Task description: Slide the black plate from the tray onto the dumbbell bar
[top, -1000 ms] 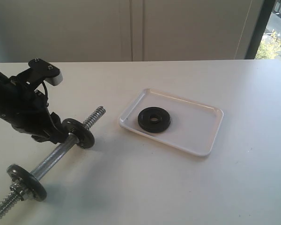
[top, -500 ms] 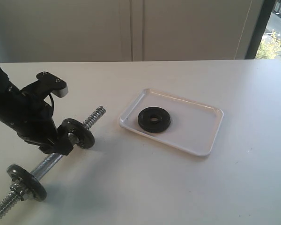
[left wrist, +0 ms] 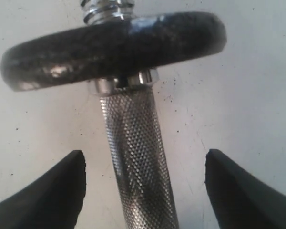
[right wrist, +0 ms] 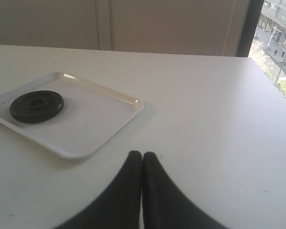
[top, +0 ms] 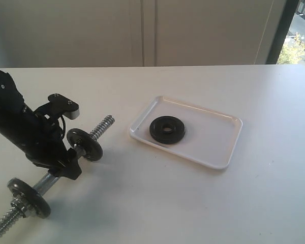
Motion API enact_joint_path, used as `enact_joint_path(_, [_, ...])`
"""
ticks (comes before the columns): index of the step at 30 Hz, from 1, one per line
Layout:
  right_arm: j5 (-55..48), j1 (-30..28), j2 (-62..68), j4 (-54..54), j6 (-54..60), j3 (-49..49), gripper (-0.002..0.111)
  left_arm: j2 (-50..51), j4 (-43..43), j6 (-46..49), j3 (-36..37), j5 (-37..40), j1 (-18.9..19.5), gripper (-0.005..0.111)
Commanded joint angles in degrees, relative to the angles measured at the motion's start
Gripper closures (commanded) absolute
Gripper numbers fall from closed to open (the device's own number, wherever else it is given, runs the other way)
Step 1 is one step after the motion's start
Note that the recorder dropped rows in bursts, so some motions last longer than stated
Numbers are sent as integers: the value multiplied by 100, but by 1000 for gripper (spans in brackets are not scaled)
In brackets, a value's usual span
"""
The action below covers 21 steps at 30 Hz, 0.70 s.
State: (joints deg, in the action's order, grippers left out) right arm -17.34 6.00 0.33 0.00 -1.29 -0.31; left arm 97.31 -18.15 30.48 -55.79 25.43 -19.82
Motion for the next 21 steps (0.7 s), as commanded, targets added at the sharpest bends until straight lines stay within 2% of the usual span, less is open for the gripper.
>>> enact_joint_path(1, [78, 26, -33, 0, -3, 31, 108, 154, -24, -8, -26, -81, -26, 34])
enact_joint_path(21, [78, 26, -33, 0, -3, 31, 108, 208, -72, -8, -26, -143, -26, 34])
